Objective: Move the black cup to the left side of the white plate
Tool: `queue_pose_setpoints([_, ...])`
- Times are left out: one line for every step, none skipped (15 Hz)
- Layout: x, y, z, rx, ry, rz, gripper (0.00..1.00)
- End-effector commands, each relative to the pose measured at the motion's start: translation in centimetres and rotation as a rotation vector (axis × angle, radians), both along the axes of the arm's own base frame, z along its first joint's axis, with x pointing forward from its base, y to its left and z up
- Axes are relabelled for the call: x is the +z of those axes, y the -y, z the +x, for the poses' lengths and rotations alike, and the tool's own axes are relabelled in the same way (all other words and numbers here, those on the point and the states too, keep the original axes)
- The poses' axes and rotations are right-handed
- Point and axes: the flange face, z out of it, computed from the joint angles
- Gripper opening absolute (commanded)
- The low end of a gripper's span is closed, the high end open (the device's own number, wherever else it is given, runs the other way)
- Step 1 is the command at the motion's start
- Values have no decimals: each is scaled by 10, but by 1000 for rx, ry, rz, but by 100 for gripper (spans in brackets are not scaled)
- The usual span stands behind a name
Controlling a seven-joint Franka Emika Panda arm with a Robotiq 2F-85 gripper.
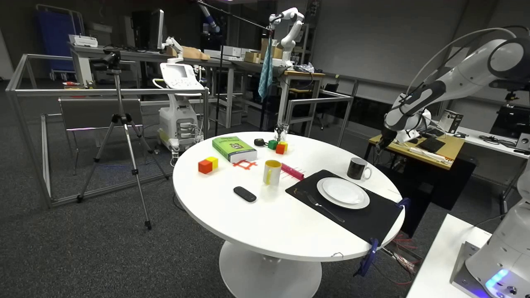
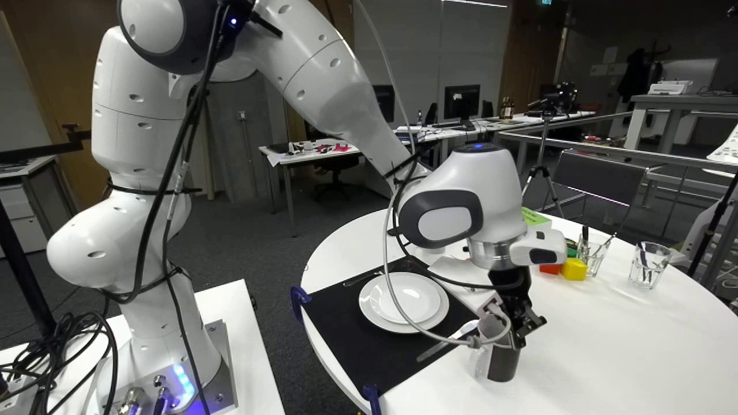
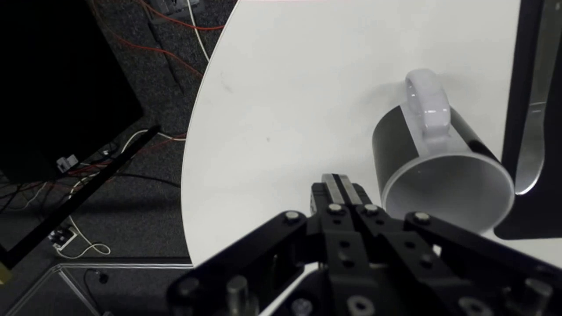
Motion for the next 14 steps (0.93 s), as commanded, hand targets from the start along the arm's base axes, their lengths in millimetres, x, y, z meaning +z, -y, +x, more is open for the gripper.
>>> queue_pose_setpoints([53,-21,-18,21,10,17,0])
queue_pose_setpoints([66,-27,-22,18,1,32,0])
queue_pose_setpoints([77,-33,-25,22,-6,42,0])
queue_pose_setpoints([90,-39,-30,23,-20,56,0])
queue_pose_setpoints([102,-45,-35,30,-37,69,0])
queue_pose_setpoints([114,-52,-40,37,-56,82,0])
queue_pose_setpoints([124,-59,-45,49,-72,95,0])
queue_pose_setpoints([134,-65,-49,61,-87,105,0])
queue_pose_setpoints([143,-72,-54,74,-106,116,0])
queue_pose_setpoints([151,-78,-57,83,-117,117,0])
queue_pose_setpoints([158,-85,-61,92,-126,117,0])
queue_pose_setpoints([165,-91,-64,106,-132,112,0])
queue_pose_setpoints([171,-98,-66,119,-138,105,0])
queue_pose_setpoints([177,-104,-68,135,-140,93,0])
